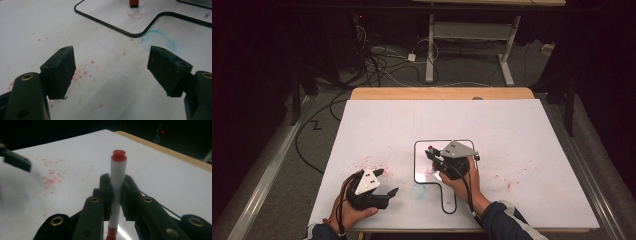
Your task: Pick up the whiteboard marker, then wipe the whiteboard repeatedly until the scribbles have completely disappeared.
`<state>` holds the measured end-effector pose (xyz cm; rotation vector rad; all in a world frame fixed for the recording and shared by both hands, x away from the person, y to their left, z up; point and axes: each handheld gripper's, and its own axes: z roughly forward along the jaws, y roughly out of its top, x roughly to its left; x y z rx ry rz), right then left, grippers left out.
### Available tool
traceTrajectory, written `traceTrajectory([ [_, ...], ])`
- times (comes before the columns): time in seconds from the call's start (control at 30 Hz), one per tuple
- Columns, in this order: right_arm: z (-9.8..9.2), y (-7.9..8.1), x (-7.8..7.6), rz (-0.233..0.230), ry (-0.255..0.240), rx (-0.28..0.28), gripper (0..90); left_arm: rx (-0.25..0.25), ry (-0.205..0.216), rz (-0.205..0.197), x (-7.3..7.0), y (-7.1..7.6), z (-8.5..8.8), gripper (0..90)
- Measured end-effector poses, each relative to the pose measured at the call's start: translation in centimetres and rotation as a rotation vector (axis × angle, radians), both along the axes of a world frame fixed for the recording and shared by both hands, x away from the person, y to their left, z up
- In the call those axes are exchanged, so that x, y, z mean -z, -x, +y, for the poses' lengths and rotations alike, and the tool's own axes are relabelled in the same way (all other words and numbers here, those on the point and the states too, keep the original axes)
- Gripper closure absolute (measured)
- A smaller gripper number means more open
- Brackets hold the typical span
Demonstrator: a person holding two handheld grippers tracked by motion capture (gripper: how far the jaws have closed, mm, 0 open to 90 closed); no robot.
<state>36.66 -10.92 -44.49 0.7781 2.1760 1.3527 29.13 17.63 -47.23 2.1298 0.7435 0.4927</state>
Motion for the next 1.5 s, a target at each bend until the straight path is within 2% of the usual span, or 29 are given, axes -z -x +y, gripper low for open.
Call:
traceTrajectory([
  [0.03,-0.3,-0.2,0.0,-0.008,0.009,0.016,82.0,-0.002,0.006,0.001,0.0,-0.1,0.0,21.4],
  [0.1,-0.6,-0.6,0.0,0.008,-0.013,0.015,82.0,-0.005,0.008,0.005,0.1,-0.3,0.2,21.4],
  [0.13,-0.6,-0.5,0.0,0.009,-0.007,0.014,82.0,-0.006,0.010,0.007,0.1,-0.4,0.2,21.4],
  [0.23,0.1,-0.2,0.0,0.005,0.006,-0.013,81.9,-0.010,0.010,0.014,0.2,-0.5,0.4,21.4],
  [0.3,0.4,0.0,0.1,0.028,-0.035,-0.050,81.9,-0.010,0.012,0.009,0.1,-0.4,0.4,21.4],
  [0.43,1.3,1.2,0.1,0.012,-0.009,-0.094,81.9,-0.006,0.004,0.011,0.1,-0.2,0.4,21.4],
  [0.5,1.4,1.4,0.2,0.036,-0.036,-0.116,81.9,-0.006,0.006,0.011,0.1,-0.2,0.4,21.4],
  [0.6,1.6,1.5,0.1,0.015,-0.003,-0.123,81.9,-0.009,0.008,0.008,0.1,-0.1,0.5,21.4],
  [0.67,1.2,1.2,0.0,0.020,0.003,-0.101,81.9,-0.011,0.009,0.008,0.1,-0.1,0.5,21.4],
  [0.73,0.5,0.5,0.0,0.005,0.015,-0.062,81.9,-0.008,0.008,0.006,0.0,-0.1,0.5,21.4],
  [0.8,-0.3,-0.2,-0.1,0.012,0.007,-0.020,81.9,-0.009,0.006,0.009,0.1,-0.1,0.5,21.4],
  [0.87,-0.5,-0.5,-0.1,0.022,-0.008,-0.006,82.0,-0.013,0.008,0.012,0.1,-0.1,0.6,21.4],
  [0.93,-0.1,-0.2,0.0,0.014,0.000,-0.029,82.0,-0.015,0.011,0.011,0.1,0.0,0.7,21.5],
  [0.97,0.3,0.0,0.1,0.023,-0.015,-0.045,81.9,-0.018,0.011,0.008,0.0,0.0,0.7,21.7],
  [1.07,1.6,0.6,0.3,0.018,-0.021,-0.112,81.9,-0.015,0.012,0.008,0.0,0.0,0.6,21.8],
  [1.13,2.3,0.8,0.3,0.040,-0.034,-0.151,81.9,-0.008,0.003,0.006,0.0,0.0,0.5,21.8],
  [1.2,2.8,1.0,0.4,0.035,-0.035,-0.175,82.0,-0.006,0.007,0.007,0.0,0.1,0.5,21.8],
  [1.3,2.7,0.6,0.4,0.034,-0.031,-0.164,82.0,-0.009,0.015,0.008,0.0,0.2,0.8,21.8],
  [1.43,2.0,-1.0,0.3,0.000,-0.019,-0.102,82.0,-0.008,0.020,0.000,-0.1,0.3,0.7,21.8],
  [1.5,1.9,-1.5,0.3,-0.023,0.004,-0.074,82.0,-0.003,0.016,-0.001,-0.2,0.3,0.6,21.8],
])
